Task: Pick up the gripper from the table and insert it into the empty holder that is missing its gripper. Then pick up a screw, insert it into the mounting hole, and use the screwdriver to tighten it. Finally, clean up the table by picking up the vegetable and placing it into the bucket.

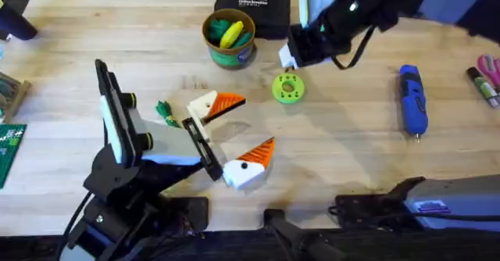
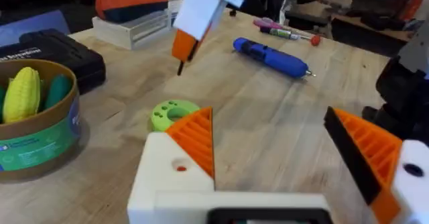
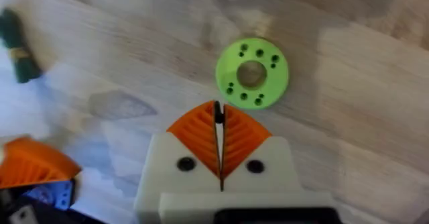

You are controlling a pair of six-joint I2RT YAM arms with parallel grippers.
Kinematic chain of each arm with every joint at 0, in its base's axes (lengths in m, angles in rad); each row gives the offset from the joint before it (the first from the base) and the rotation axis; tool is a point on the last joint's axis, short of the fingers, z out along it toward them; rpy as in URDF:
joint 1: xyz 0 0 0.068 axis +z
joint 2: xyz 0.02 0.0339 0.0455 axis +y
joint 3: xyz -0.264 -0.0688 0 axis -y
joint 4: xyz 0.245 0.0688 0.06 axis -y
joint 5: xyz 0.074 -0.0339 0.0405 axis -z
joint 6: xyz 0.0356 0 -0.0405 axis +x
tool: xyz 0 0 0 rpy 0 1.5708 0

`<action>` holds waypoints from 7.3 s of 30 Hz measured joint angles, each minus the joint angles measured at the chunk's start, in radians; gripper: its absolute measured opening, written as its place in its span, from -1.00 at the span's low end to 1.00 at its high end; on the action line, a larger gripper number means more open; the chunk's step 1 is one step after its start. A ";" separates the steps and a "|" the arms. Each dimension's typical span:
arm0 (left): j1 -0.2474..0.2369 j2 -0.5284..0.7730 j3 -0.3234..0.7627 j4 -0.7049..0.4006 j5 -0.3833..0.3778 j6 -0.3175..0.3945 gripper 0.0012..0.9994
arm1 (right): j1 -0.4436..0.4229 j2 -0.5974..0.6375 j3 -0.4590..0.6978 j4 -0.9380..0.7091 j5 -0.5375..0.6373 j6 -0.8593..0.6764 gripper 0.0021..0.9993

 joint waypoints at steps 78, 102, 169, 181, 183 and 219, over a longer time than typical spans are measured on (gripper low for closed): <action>0.000 0.001 0.000 -0.001 0.000 -0.019 0.97 | 0.410 0.156 0.312 -0.093 -0.200 -0.062 -0.57; 0.000 0.000 0.000 0.000 0.000 -0.018 0.97 | 0.278 -0.001 0.294 -0.242 -0.142 -0.069 0.99; 0.000 0.000 0.000 0.000 -0.026 -0.014 -0.97 | -0.841 -0.148 -0.197 -0.060 0.089 -0.457 0.99; 0.000 0.000 0.000 0.000 -0.027 -0.014 -0.97 | -0.992 0.100 -0.197 0.110 0.093 -0.568 0.99; 0.000 0.000 0.000 0.000 -0.027 -0.014 -0.97 | -0.998 0.132 -0.197 0.131 0.093 -0.571 0.99; 0.000 0.000 0.000 0.000 -0.027 -0.014 -0.97 | -1.000 0.243 -0.196 0.217 0.077 -0.536 -0.94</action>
